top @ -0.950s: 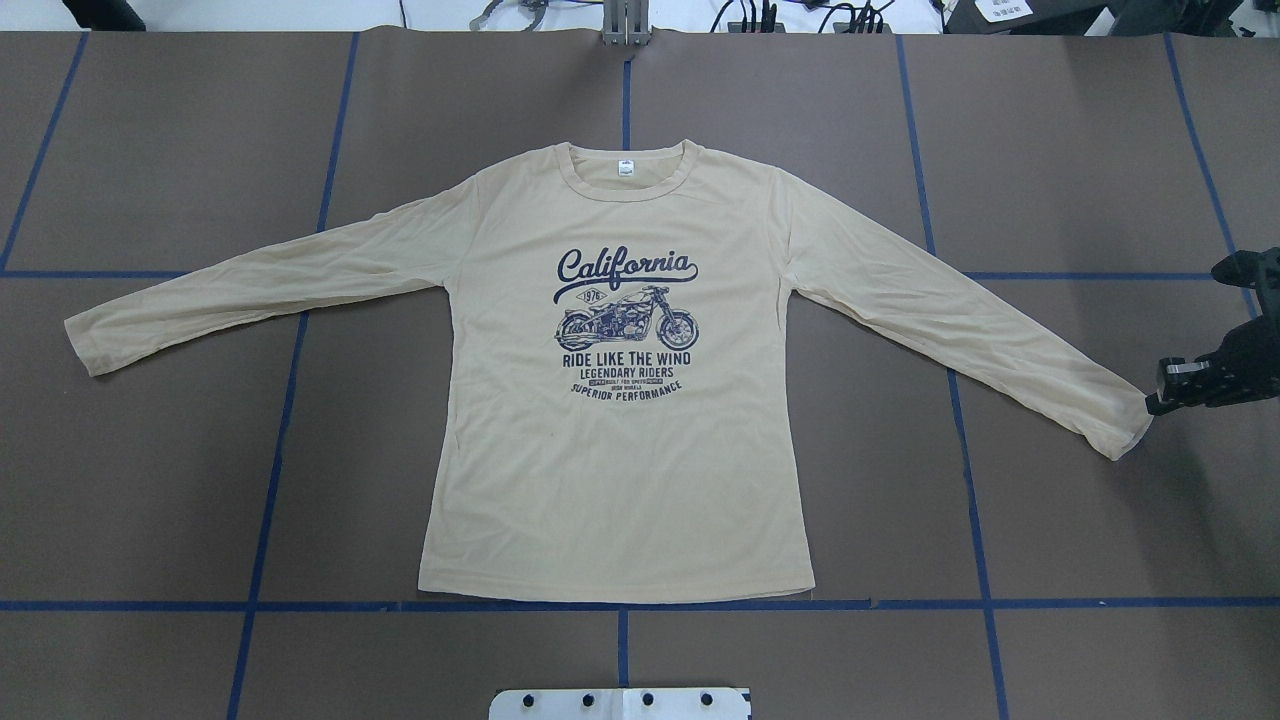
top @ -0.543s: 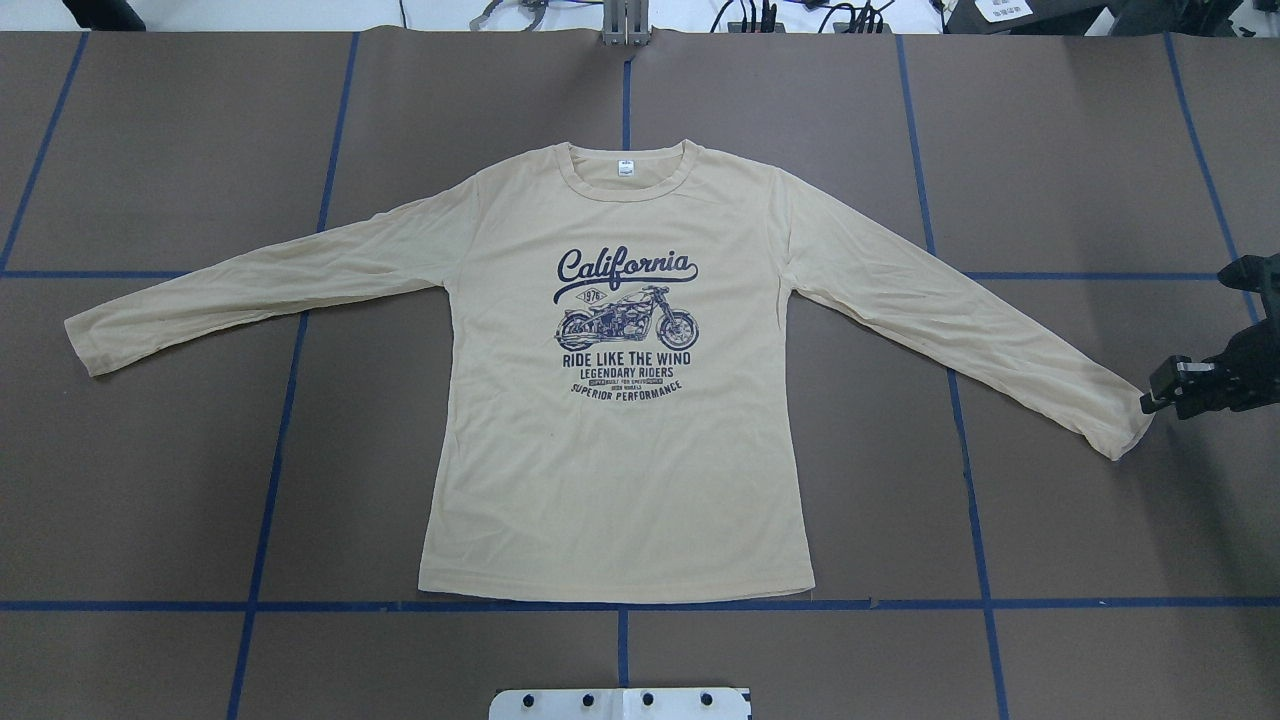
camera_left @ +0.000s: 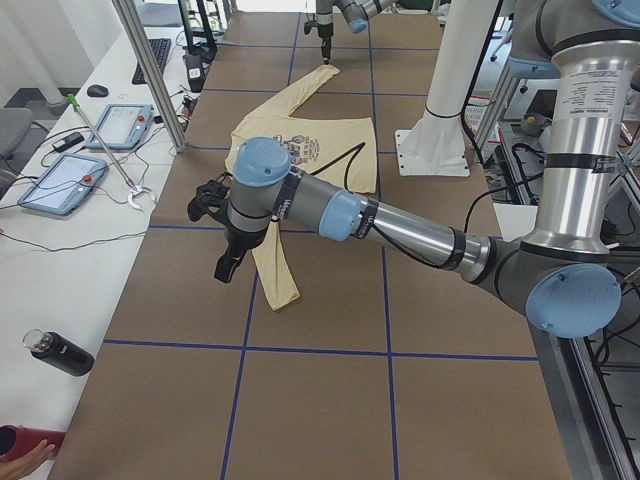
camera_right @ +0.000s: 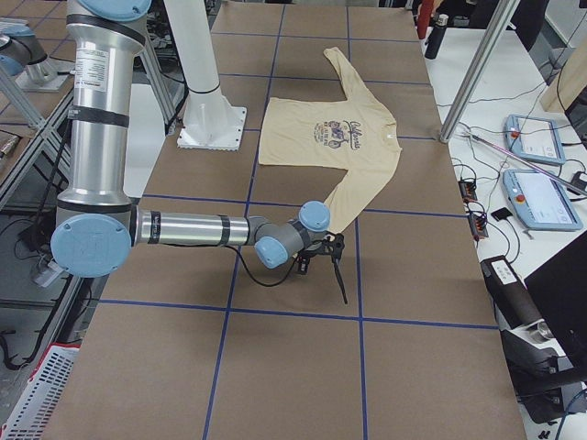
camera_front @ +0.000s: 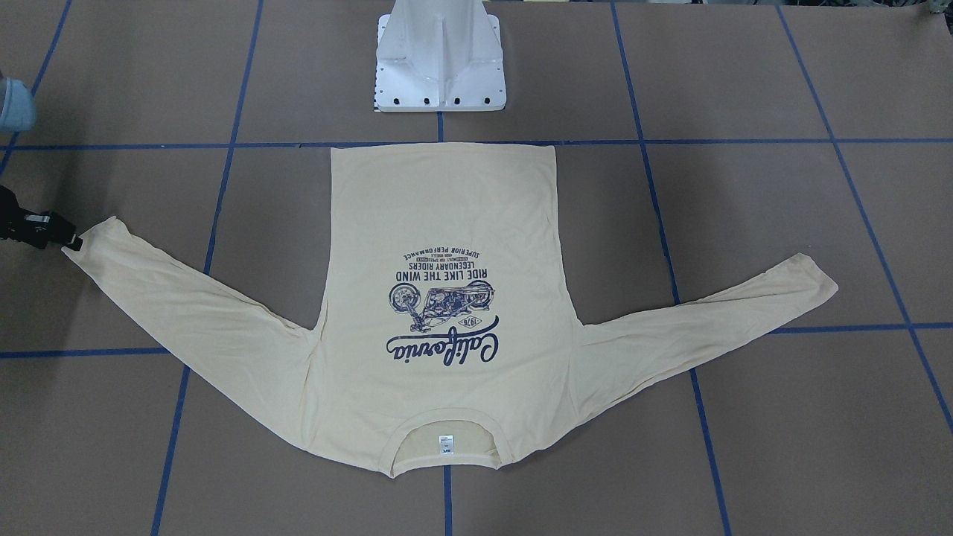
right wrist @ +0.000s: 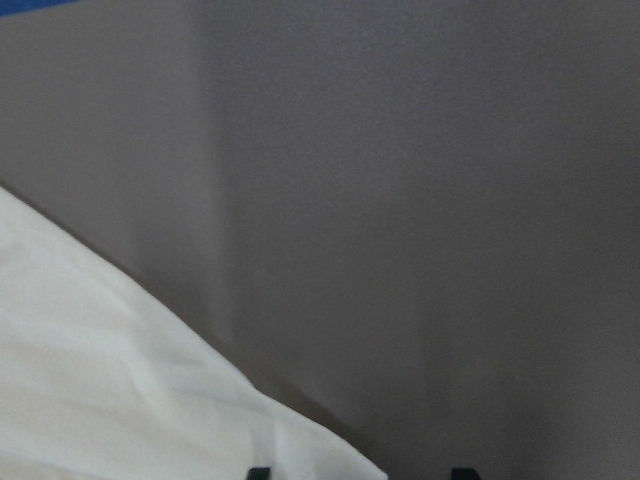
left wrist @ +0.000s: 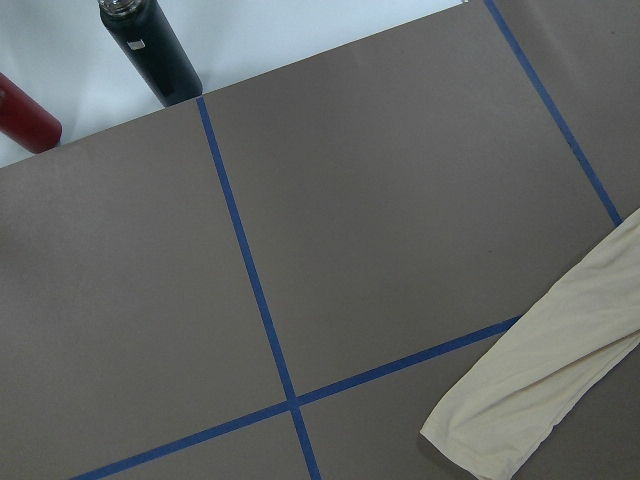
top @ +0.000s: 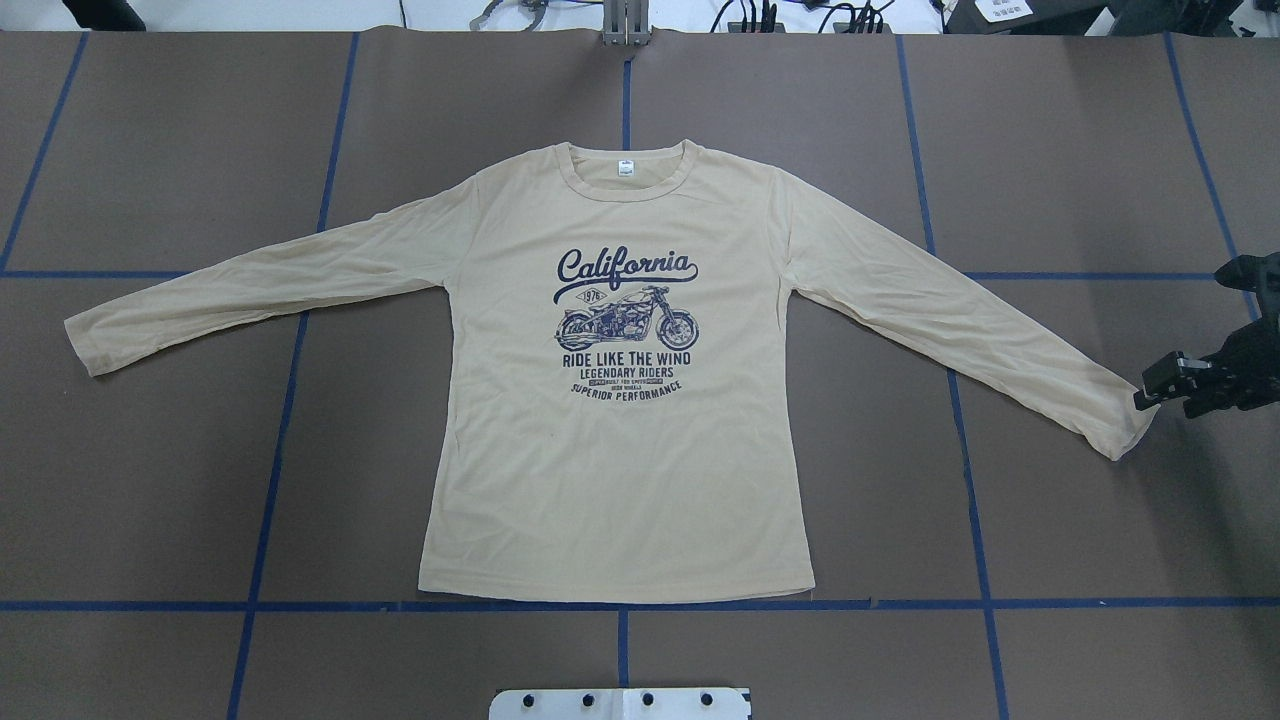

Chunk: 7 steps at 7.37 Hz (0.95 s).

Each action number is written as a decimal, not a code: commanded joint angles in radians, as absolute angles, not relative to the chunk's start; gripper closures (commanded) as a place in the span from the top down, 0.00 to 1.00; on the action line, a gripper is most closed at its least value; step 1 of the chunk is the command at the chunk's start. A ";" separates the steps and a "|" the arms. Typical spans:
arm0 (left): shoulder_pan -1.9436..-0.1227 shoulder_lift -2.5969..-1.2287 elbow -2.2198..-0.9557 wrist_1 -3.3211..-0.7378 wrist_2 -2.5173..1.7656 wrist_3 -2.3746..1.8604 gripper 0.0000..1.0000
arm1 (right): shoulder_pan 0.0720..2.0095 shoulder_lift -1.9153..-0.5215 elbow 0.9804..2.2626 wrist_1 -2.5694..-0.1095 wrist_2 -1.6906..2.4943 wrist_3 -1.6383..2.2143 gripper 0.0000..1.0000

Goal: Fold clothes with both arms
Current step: 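Lower the right gripper to the cuff of the nearest sleeve and grasp it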

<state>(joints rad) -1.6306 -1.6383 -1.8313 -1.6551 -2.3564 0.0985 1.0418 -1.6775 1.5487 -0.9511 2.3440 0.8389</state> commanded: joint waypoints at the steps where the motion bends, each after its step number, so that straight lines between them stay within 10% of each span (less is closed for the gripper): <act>1: -1.631 -1.637 -1.830 -1.655 -2.356 0.098 1.00 | 1.042 -1.663 1.537 -0.953 2.344 0.839 0.66; 3: -1.631 -1.637 -1.832 -1.655 -2.356 0.098 1.00 | 1.040 -1.661 1.531 -0.951 2.344 0.839 0.61; 7: -1.631 -1.637 -1.832 -1.655 -2.356 0.098 1.00 | 1.040 -1.651 1.517 -0.953 2.349 0.841 0.14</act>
<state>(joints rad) -1.6306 -1.6368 -1.8315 -1.6552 -2.3562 0.0988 1.0400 -1.6552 1.5203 -0.9525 2.3474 0.8405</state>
